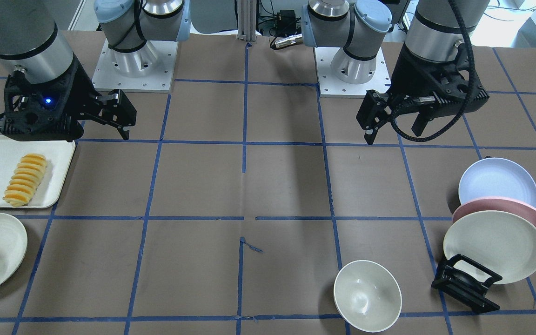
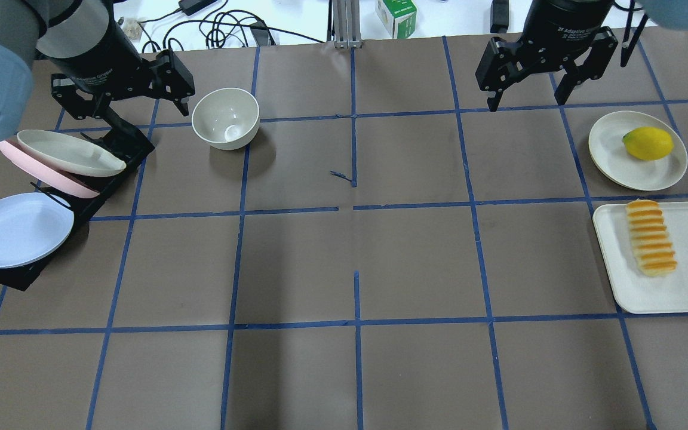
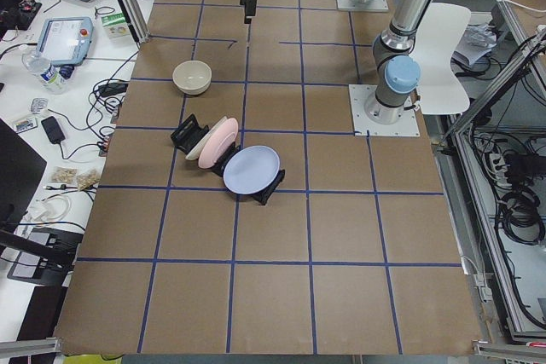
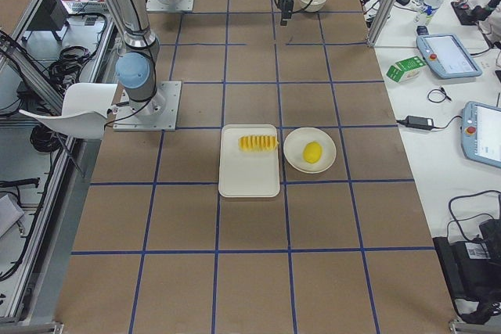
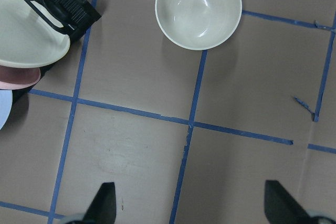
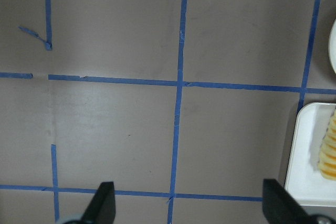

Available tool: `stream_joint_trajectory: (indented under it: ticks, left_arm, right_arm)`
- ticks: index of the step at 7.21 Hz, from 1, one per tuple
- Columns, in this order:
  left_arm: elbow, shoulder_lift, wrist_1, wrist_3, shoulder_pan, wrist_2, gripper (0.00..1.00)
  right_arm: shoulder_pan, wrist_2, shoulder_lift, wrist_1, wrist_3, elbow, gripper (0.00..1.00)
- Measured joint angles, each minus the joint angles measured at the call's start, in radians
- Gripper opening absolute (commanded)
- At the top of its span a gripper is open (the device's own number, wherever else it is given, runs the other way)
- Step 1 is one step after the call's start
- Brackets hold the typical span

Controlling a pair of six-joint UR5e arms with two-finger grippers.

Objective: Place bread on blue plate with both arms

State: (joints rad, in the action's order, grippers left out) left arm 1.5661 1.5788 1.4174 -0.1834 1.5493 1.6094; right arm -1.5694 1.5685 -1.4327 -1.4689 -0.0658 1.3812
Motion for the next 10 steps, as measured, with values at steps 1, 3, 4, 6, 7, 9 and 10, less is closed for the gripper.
stream_joint_trajectory:
  ticks: [1,3,4,6,7,9,10]
  left_arm:
    - [0.0,0.001,0.0,-0.001,0.0,0.001,1.0]
    - [0.0,0.001,0.0,-0.002,0.0,0.001,1.0]
    - [0.0,0.0,0.0,0.0,0.0,0.001,1.0]
    - [0.001,-0.002,0.0,0.003,0.0,0.0,1.0]
    - [0.001,-0.003,0.001,0.001,0.0,0.0,1.0]
    - [0.003,-0.006,0.003,-0.002,0.0,0.001,1.0]
    - [0.004,-0.008,0.003,-0.002,0.001,0.005,1.0]
  right_arm:
    - [-0.001,0.0,-0.002,0.0,-0.001,0.001,1.0]
    - [-0.001,0.001,-0.006,-0.001,-0.007,0.007,1.0]
    - [-0.001,-0.001,-0.007,-0.004,-0.008,0.013,1.0]
    - [0.003,0.005,-0.006,-0.004,-0.014,0.022,1.0]
    - [0.02,0.022,-0.006,-0.004,-0.037,0.027,1.0]
    - [0.128,0.045,-0.007,-0.002,-0.141,0.06,1.0]
    - [0.196,0.059,-0.008,-0.021,-0.181,0.103,1.0]
